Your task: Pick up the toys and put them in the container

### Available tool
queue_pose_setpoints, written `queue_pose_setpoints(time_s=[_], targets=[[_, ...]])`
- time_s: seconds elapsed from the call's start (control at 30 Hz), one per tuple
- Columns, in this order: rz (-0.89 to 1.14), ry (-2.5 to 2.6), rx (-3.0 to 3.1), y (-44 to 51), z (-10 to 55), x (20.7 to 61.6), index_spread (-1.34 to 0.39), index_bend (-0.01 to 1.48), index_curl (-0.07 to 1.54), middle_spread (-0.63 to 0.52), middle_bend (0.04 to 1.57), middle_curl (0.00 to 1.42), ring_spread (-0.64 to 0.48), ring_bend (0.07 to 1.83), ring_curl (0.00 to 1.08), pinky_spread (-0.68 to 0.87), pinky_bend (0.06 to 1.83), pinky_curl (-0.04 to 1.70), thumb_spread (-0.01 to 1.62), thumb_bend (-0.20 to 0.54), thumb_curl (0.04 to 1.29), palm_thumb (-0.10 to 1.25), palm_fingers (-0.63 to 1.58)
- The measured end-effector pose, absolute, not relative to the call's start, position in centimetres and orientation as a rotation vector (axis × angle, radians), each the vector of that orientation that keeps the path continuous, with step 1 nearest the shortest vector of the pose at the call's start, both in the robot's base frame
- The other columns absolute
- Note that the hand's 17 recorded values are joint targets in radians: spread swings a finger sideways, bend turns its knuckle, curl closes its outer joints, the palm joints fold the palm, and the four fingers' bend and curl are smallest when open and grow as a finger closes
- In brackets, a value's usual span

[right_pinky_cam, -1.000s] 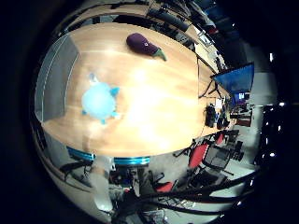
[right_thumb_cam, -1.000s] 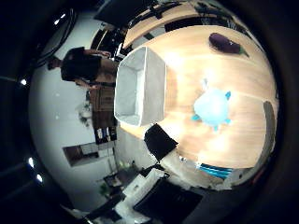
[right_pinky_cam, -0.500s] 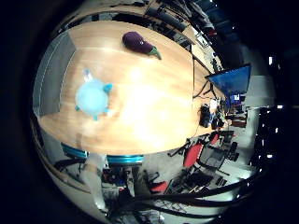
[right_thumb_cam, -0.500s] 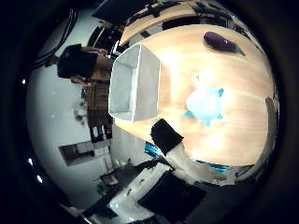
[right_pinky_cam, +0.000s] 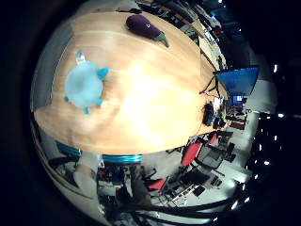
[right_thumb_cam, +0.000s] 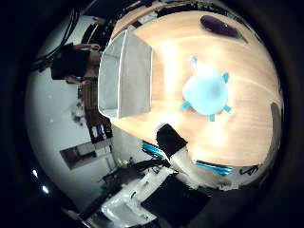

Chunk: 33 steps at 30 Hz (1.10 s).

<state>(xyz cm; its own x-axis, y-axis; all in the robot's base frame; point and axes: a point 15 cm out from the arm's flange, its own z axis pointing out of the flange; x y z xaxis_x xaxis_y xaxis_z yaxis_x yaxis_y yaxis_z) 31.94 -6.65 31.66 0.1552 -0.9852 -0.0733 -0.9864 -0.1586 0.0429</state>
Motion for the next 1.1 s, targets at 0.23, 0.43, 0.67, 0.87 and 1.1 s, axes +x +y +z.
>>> queue_pose_setpoints(time_s=[0.23, 0.43, 0.67, 0.87, 1.1], targets=[[0.185, 2.026, -2.403, -5.5, 29.3, 32.9, -0.44, 0.15, 0.25, -0.13, 0.2, 0.35, -0.01, 0.46, 0.24, 0.44, 0.53, 0.31, 1.0, -0.026, 0.29, 0.37, 0.22], [0.185, 2.05, -2.426, -5.5, 27.3, 34.2, -0.44, 0.15, 0.25, -0.13, 0.2, 0.35, -0.01, 0.47, 0.25, 0.44, 0.55, 0.31, 1.0, -0.025, 0.29, 0.39, 0.2], [0.249, 2.076, -2.453, -5.5, 25.2, 34.5, -0.44, 0.15, 0.25, -0.13, 0.2, 0.36, -0.01, 0.48, 0.25, 0.44, 0.58, 0.3, 0.99, -0.026, 0.29, 0.4, 0.18], [0.282, 2.094, -2.478, -5.7, 24.0, 34.4, -0.44, 0.14, 0.24, -0.13, 0.2, 0.36, 0.0, 0.48, 0.25, 0.44, 0.61, 0.31, 0.99, -0.026, 0.29, 0.4, 0.17], [0.333, 2.106, -2.488, -5.8, 22.4, 34.5, -0.44, 0.15, 0.24, -0.12, 0.2, 0.36, 0.0, 0.49, 0.25, 0.44, 0.63, 0.31, 0.99, -0.028, 0.29, 0.4, 0.15]])
